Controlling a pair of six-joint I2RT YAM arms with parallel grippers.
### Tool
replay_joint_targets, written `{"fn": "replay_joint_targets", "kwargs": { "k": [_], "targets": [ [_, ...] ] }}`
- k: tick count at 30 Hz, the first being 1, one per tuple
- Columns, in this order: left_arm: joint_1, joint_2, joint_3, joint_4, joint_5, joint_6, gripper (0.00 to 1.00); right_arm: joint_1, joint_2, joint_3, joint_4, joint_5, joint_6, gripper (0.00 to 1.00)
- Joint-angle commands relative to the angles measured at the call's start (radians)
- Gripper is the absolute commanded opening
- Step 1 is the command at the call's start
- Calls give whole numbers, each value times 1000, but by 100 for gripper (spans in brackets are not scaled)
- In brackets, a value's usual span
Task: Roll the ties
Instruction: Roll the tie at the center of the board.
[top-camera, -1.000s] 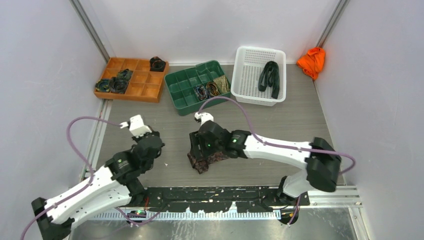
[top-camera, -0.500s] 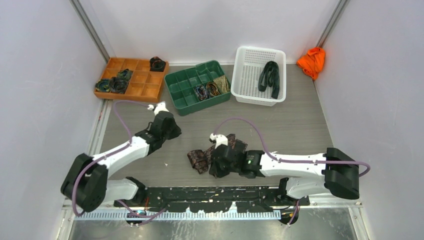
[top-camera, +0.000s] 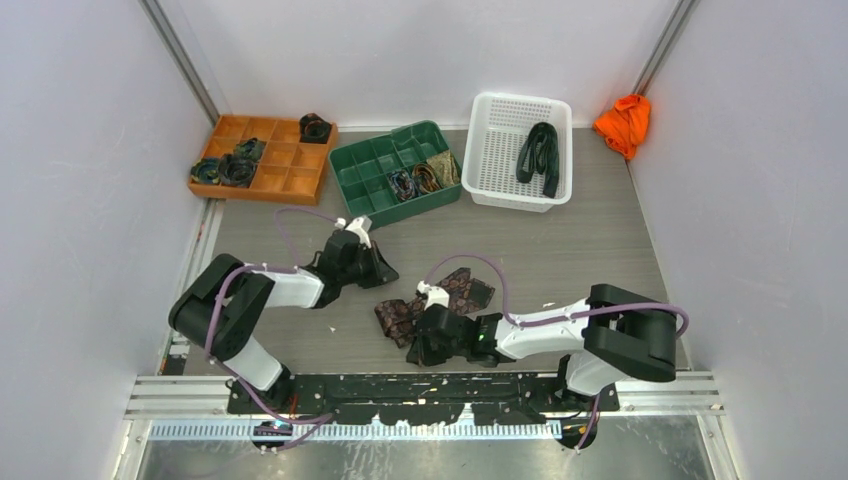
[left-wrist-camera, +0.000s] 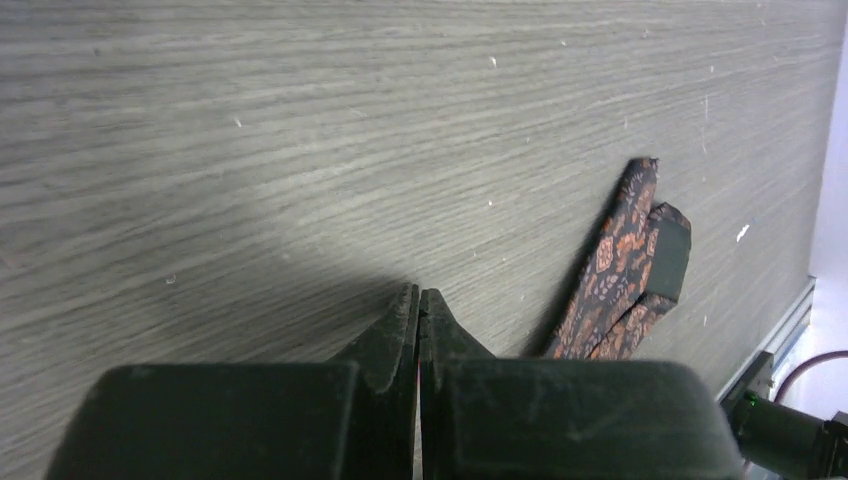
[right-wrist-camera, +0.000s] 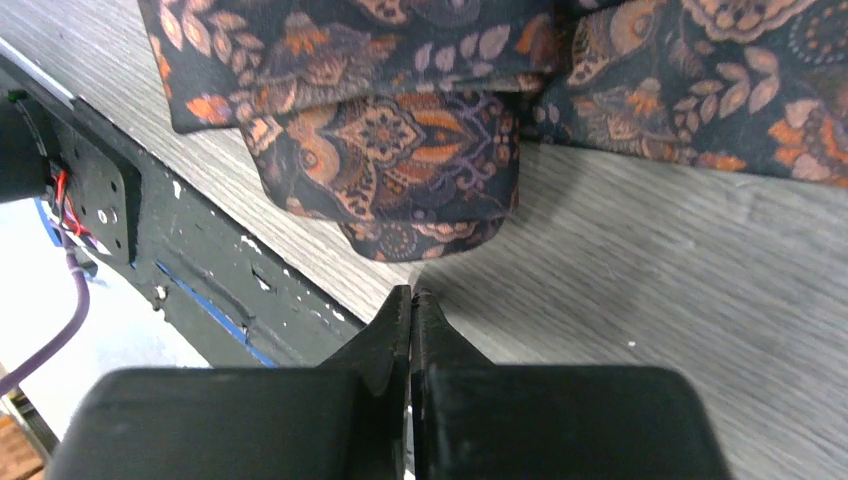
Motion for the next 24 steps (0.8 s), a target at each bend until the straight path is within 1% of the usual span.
{"fn": "replay_joint_targets", "kwargs": {
  "k": [1,4,6,13,19,22,24],
  "targets": [
    [-10,-42,-82,120,59,-10,0,3,11,-5,126,86,31,1],
    [-19,-107,-125,89,30,-3,0,-8,11,28,78,142,-27,1],
    [-30,-135,-145,74,17,-1,0,-24,26,62,52,149,-63,1],
    [-64,-163,-187,67,-11,-3,0,-60,113,179,45,111,-136,1],
    [-96,-165,-208,61,-35,3,0,-76,180,244,49,81,-166,1],
    [-96,-179,-207,29,-59,17,0,-76,179,251,40,61,-171,1],
    [-96,-201,-189,-34,-101,39,0,-77,164,249,20,61,-175,1]
  ]
}}
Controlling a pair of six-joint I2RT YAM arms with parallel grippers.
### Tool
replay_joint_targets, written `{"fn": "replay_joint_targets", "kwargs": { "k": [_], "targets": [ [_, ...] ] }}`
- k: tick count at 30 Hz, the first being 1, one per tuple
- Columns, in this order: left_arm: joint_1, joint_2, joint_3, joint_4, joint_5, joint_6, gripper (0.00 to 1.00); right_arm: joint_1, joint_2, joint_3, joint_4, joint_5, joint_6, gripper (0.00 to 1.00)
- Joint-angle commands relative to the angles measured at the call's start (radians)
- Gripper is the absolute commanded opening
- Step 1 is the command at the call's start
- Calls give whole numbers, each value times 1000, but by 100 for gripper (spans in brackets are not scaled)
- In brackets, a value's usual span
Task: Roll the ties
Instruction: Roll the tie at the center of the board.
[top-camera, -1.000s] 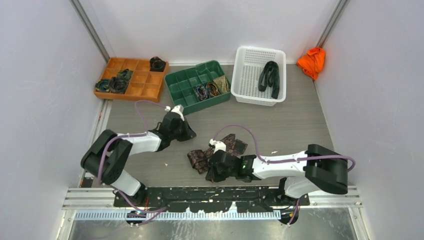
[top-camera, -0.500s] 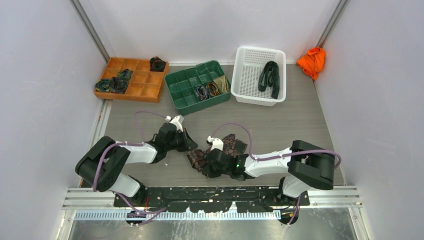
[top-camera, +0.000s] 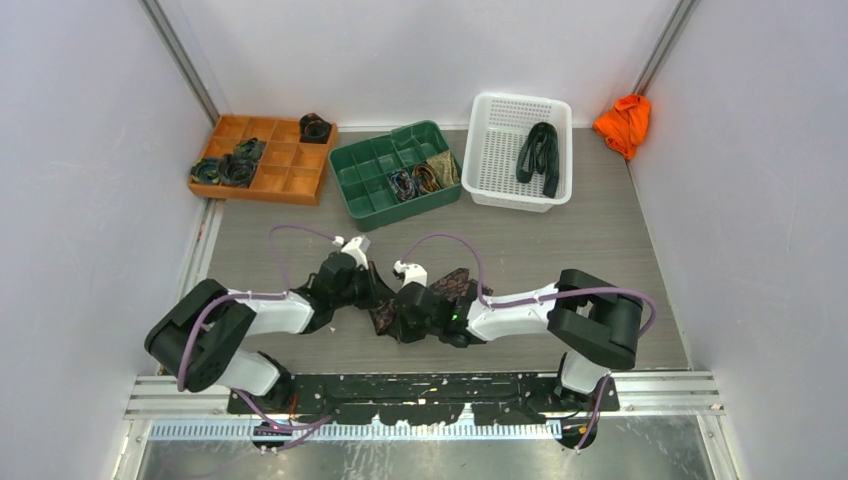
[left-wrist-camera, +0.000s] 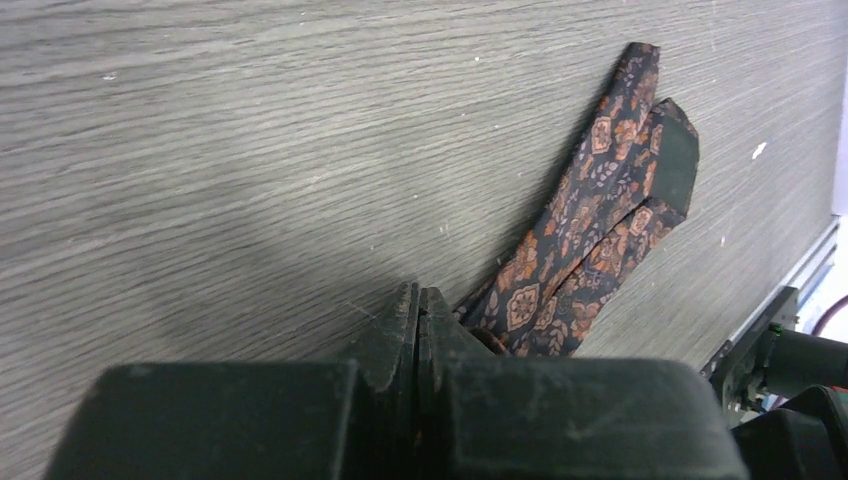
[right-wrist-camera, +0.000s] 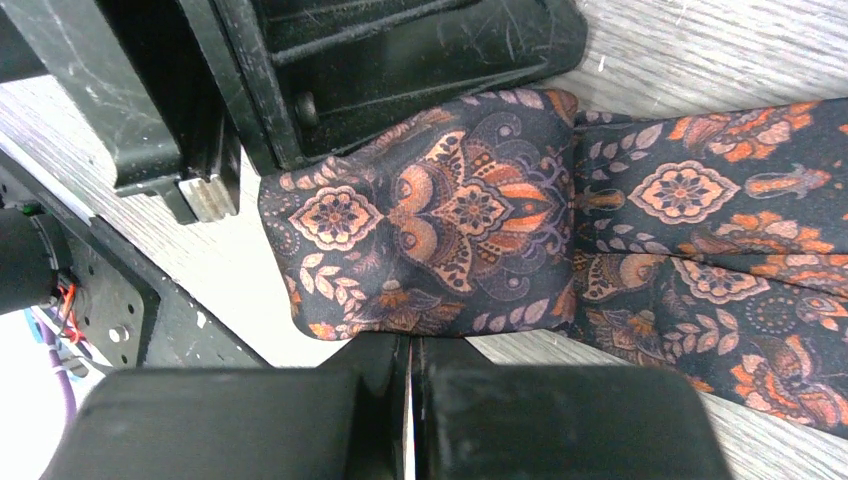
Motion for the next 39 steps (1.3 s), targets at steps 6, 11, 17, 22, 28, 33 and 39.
{"fn": "replay_joint_targets", "kwargs": {
  "k": [6,11,17,22,28,33,39],
  "targets": [
    [-6,-165,113,-400,-431,25,0,17,-150,41,-191,84,-43,4],
    [-4,-390,189,-673,-750,-89,0,78,-258,111,-465,284,-47,13],
    [-10,-831,248,-979,-912,-149,0,195,-91,423,-831,520,-82,24],
    [-10,-1153,329,-1223,-1010,-122,0,251,184,761,-1072,676,-128,52],
    [-10,-1302,439,-1390,-1068,-83,0,264,380,957,-1098,701,-225,76],
    [-11,-1303,455,-1431,-1060,-81,0,243,469,1011,-1095,684,-252,81],
    [-10,-1321,435,-1422,-1065,-76,0,215,479,955,-1030,598,-245,80]
  ]
}}
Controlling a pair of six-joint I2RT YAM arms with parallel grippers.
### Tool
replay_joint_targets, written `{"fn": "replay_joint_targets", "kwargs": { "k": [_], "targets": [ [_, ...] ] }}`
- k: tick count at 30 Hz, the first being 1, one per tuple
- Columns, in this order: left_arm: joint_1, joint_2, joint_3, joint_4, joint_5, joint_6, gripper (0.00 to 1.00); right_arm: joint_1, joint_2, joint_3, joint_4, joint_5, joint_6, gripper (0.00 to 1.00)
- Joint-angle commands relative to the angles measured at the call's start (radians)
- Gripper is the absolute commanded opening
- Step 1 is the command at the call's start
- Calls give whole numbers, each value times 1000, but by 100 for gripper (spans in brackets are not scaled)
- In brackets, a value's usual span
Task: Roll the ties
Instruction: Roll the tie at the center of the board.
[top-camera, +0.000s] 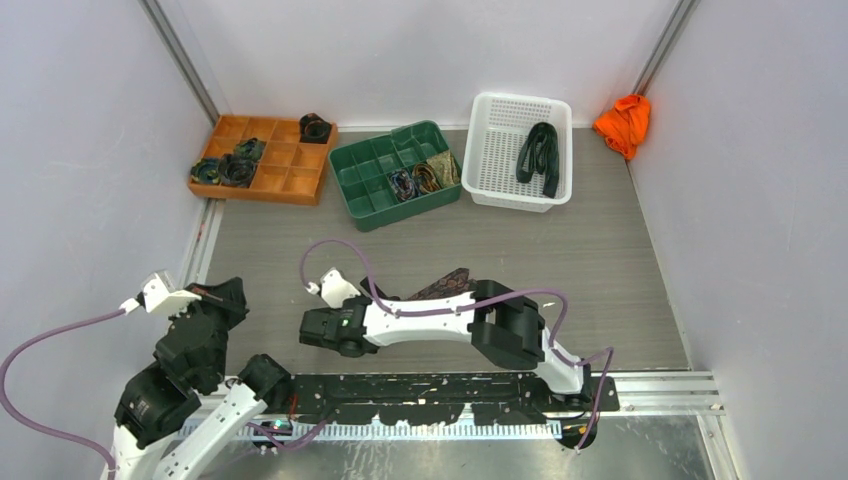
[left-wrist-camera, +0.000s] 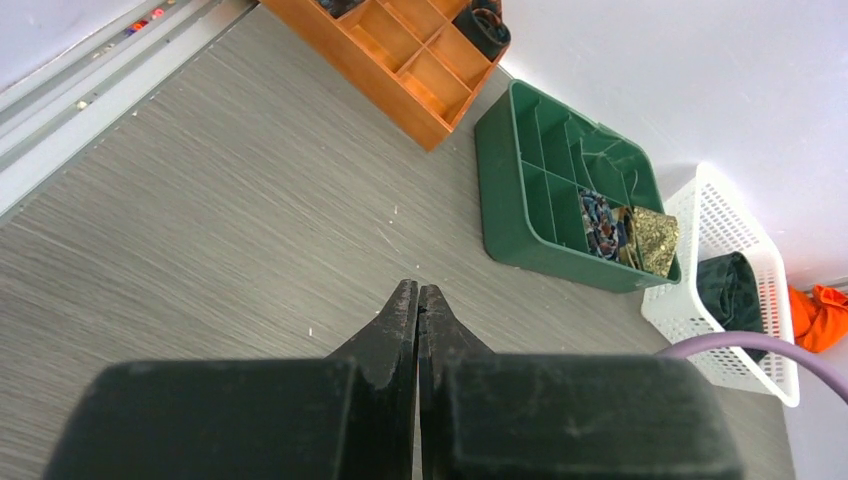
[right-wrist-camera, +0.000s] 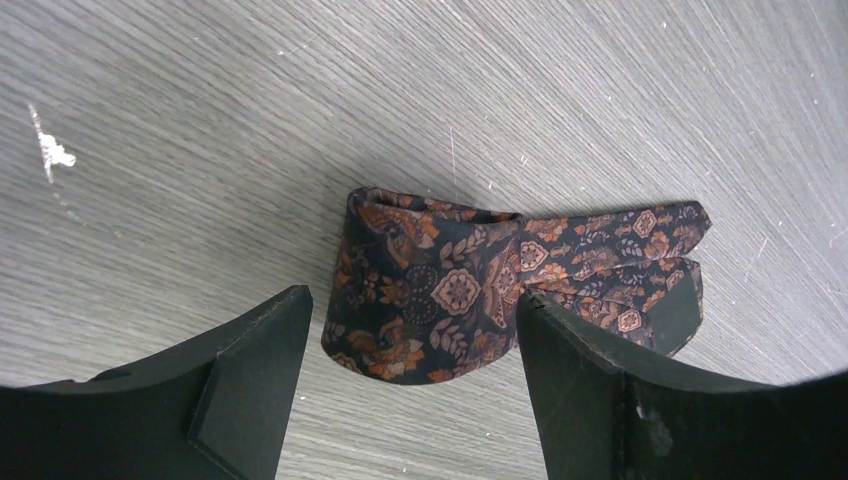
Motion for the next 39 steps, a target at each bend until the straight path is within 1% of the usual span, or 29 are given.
{"fn": "replay_joint_targets", "kwargs": {
  "k": [1,12,16,22,25,28,34,37,38,39],
  "targets": [
    [-3,-13,-10,-5,-38,14,0,-23,-18,-19,44,-44,-3,80],
    [-4,-3,-21,12,-43,22,0,-42,-3,-109,44,-140,95,73],
    [-3,4,-21,33,-39,35,0,-64,-7,-150,58,-206,121,61],
    [-3,35,-15,77,-19,58,0,-114,-45,-234,145,-251,137,51],
    [-3,55,-12,96,-1,64,0,-154,-101,-308,237,-292,121,50],
    [-3,79,-10,122,30,67,0,-201,-199,-425,423,-384,76,49],
    [-3,141,-1,183,86,72,0,-296,-351,-644,752,-615,51,48],
    [-3,176,9,205,103,73,0,-320,-390,-718,898,-745,50,47],
    [-3,186,11,215,107,74,0,-328,-394,-735,933,-822,56,47],
    [-3,194,14,221,112,75,0,-331,-394,-750,987,-850,65,47]
  ]
}}
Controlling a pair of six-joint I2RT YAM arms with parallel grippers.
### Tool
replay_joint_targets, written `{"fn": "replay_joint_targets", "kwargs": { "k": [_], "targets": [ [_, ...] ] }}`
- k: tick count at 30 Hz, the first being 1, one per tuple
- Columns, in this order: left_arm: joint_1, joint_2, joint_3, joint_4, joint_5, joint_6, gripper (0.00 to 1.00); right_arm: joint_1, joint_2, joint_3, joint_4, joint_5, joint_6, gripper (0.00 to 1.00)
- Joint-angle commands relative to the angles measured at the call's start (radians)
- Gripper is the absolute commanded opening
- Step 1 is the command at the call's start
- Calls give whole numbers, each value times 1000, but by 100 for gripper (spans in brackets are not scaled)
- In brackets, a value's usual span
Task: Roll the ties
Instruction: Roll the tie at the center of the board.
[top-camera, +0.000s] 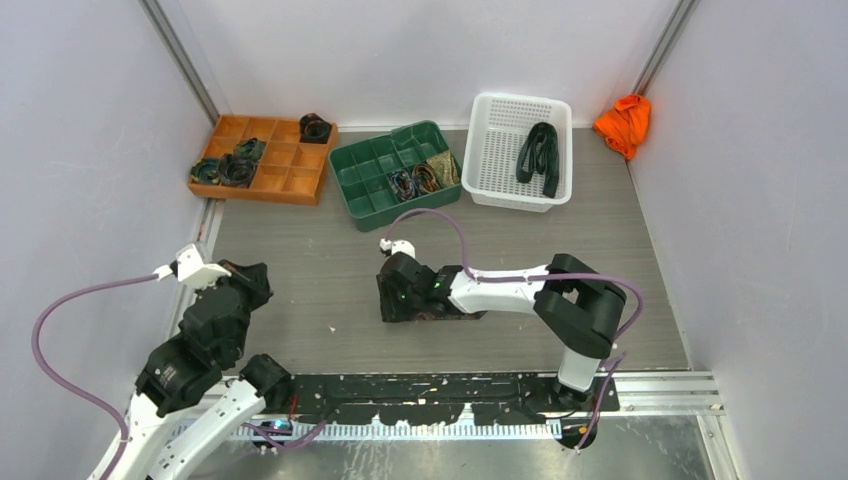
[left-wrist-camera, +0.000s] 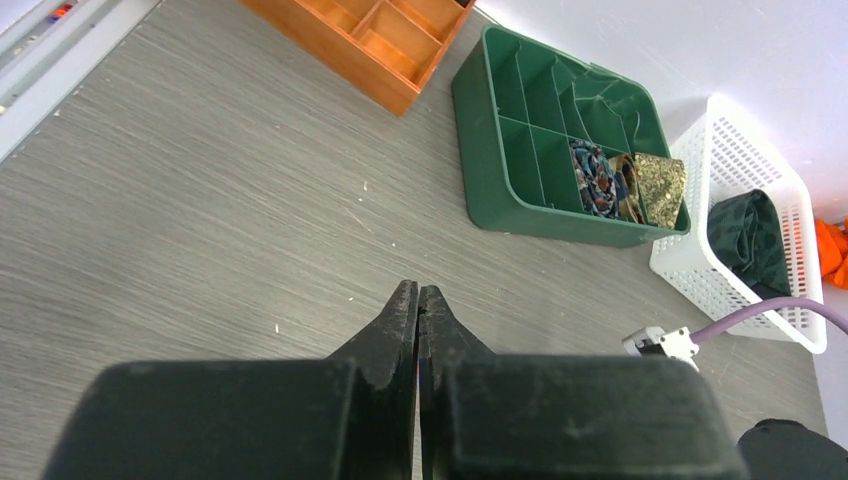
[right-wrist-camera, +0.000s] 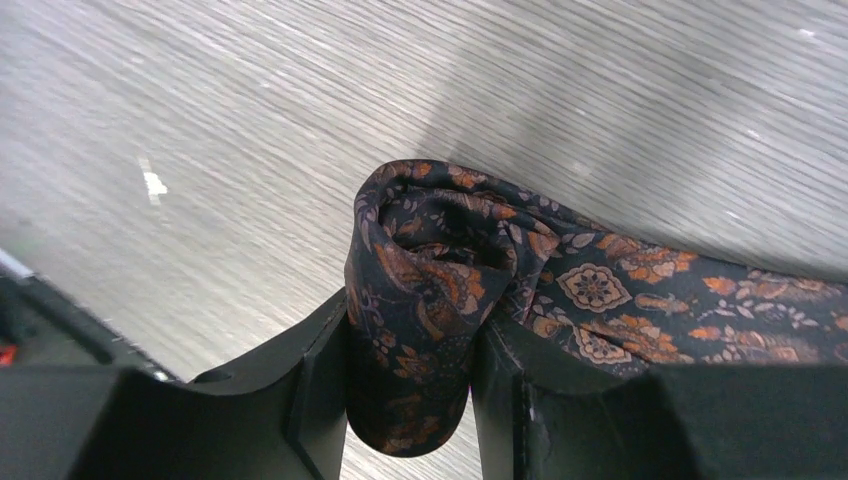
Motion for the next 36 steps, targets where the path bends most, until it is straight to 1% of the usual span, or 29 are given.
{"fn": "replay_joint_targets", "kwargs": {
  "k": [1,5,8,12,14,17,19,21,22,23,24,26,29,33,36],
  "targets": [
    [-3,43,38,106,37,15,0,-16,-7,-92,299,-292,13,47],
    [-3,80,46,141,68,18,0,-31,16,-166,538,-451,102,47],
    [-3,116,46,173,100,19,0,-45,65,-223,737,-533,195,47],
    [-3,176,35,221,141,20,0,-70,142,-290,954,-604,305,47],
    [-3,205,19,251,162,20,0,-91,180,-336,1096,-626,371,47],
    [-3,253,-8,289,195,17,0,-127,223,-386,1189,-642,436,47],
    [-3,275,-25,305,213,10,0,-141,220,-407,1182,-633,442,47],
    [-3,288,-38,317,221,8,0,-144,184,-420,1146,-624,429,49],
    [-3,292,-44,321,223,8,0,-143,159,-421,1112,-617,418,57],
    [-3,293,-50,325,224,8,0,-143,133,-418,1055,-612,400,68],
    [-3,294,-56,329,224,7,0,-144,106,-415,1011,-607,383,74],
    [-3,292,-67,333,222,8,0,-144,54,-404,916,-590,345,79],
    [-3,290,-79,336,222,9,0,-143,-17,-389,778,-544,292,82],
    [-3,289,-94,338,224,8,0,-143,-73,-328,509,-451,205,82],
    [-4,286,-103,338,224,8,0,-141,-93,-283,348,-372,147,82]
  ]
}}
